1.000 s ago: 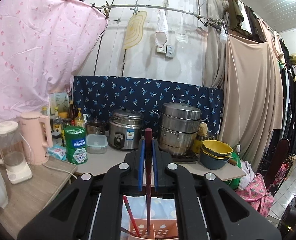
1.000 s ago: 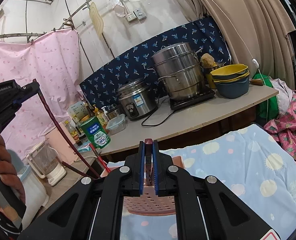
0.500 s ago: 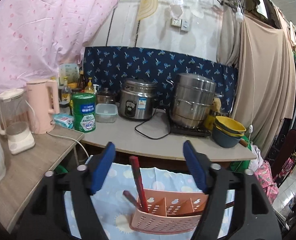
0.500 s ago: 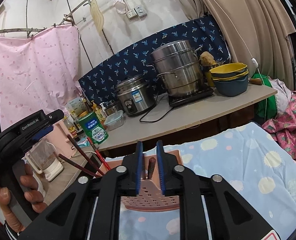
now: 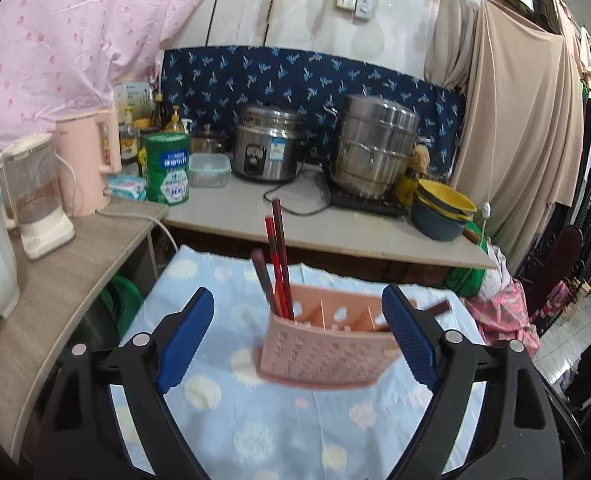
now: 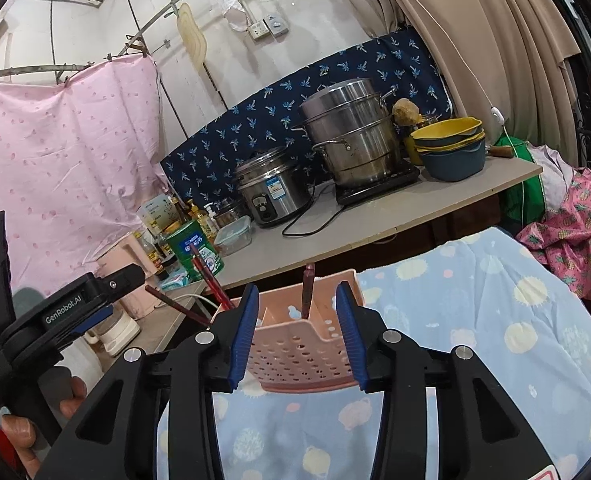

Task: Organize utensils
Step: 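Withdraw both open tools from the holder back over the quilt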

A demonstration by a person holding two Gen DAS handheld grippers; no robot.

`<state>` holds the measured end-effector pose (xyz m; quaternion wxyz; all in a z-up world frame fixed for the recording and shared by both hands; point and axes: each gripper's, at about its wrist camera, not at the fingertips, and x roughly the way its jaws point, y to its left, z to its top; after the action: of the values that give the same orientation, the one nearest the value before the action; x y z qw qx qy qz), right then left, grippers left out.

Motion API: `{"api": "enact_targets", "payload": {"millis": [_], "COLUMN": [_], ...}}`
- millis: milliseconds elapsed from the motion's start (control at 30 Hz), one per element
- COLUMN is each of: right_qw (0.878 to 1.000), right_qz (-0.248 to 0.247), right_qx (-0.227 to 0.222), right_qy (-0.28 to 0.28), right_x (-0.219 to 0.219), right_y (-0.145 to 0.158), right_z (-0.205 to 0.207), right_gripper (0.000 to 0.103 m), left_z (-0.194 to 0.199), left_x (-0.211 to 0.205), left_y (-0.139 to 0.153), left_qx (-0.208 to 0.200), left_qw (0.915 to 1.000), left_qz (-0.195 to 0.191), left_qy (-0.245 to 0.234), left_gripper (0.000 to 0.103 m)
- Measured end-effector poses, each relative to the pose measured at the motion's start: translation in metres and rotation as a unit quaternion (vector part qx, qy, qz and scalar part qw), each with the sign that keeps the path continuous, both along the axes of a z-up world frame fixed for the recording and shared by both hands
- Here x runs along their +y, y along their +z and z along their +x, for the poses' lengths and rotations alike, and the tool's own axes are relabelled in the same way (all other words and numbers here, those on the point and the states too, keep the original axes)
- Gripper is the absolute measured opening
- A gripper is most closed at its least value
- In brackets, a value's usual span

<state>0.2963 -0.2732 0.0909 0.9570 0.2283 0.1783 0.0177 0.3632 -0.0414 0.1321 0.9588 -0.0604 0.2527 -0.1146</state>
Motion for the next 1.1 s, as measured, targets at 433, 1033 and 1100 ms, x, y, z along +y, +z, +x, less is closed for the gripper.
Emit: {"api": "enact_targets", "payload": {"millis": [433,1033,1100], "right_qw": [0.996,0.98,0.978], "right_qz": [0.036,-0.016,-0.027], "right_qx": [0.082,0.198,0.203], "right_qy": [0.011,0.023,0.027], "right_x": [0.006,0.031,0.037], "right_y": [-0.061,-0.149,-0.154], "right_z": [-0.084,-0.194,-0.201], "right_gripper": [0.042,0.042,0.042], "left_z": [-0.075,-0.19,-0.199], "left_x": [0.011,0.021,0.02], "left_y": [-0.077,-0.179,-0.183], "left_qx": [0.104,0.197,0.2], "left_qw": [0.9944,0.9793,0.9782], "left_qz": [0.01,0.032,0.039], "left_qy": [-0.02,-0.037,-0.04], "left_gripper": [0.082,0.082,0.082]}}
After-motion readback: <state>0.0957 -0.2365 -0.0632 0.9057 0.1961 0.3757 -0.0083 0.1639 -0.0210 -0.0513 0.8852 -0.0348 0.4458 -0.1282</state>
